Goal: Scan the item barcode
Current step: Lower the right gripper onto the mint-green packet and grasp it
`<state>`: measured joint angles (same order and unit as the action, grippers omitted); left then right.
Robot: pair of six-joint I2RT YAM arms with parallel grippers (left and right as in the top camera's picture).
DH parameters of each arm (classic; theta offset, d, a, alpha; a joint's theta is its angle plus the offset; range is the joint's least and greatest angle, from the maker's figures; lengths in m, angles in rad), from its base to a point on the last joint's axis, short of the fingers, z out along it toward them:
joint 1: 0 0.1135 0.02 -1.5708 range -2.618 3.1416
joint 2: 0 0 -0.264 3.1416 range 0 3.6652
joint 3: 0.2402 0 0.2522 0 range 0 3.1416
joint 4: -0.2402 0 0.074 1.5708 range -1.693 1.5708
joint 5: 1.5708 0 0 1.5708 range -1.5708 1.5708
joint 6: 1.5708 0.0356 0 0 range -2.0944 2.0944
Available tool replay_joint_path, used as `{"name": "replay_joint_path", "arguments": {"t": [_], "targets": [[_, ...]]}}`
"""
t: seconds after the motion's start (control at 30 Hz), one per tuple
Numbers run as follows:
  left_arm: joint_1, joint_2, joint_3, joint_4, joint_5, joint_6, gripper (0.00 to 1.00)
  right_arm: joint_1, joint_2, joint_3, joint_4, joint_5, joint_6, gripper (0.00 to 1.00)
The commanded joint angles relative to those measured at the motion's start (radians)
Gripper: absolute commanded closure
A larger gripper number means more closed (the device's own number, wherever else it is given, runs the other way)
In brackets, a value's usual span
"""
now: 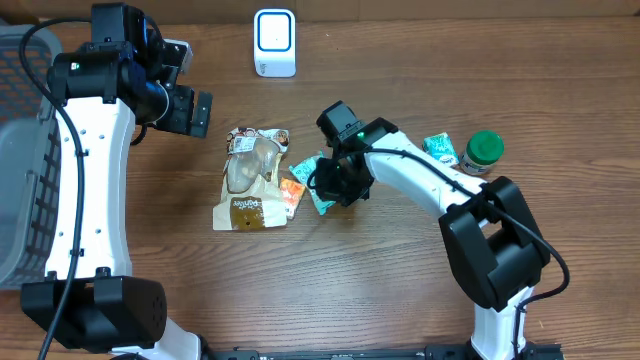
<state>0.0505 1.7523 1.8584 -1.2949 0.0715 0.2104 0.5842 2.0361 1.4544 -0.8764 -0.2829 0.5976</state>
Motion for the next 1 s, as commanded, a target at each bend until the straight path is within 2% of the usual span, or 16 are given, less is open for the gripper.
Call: {"name": "replay_joint_path", "arguments": {"t": [0.0,0.13,0.33,0.5,0.67,0.8,0.97], "targets": [[0.002,0.000,0.009,-0.002,0.007,0.011,0.01,-0.034,0.011,-0.008,-0.001,0.024,-0.085,0.91],[0.002,0.000,0.009,-0.002,0.007,0.011,0.01,-0.081,0.011,0.018,-0.036,-0.097,-0.229,0.84],[0.002,0.000,0.009,-0.002,0.007,0.011,0.00,-0.160,0.010,0.111,-0.160,-0.129,-0.307,0.83],[0.002,0.000,0.009,-0.002,0.007,0.011,0.00,-0.182,0.010,0.168,-0.210,-0.262,-0.394,0.83],[0.002,0.000,0.009,-0.002,0.007,0.011,0.00,-0.159,0.010,0.168,-0.214,-0.288,-0.385,0.82],[0.002,0.000,0.009,-0.002,0.007,0.011,0.00,-0.114,0.016,0.168,-0.194,-0.280,-0.323,0.82],[0.002,0.000,0.009,-0.002,0.007,0.011,0.01,-0.040,0.052,0.168,-0.174,-0.152,-0.239,0.82]]}}
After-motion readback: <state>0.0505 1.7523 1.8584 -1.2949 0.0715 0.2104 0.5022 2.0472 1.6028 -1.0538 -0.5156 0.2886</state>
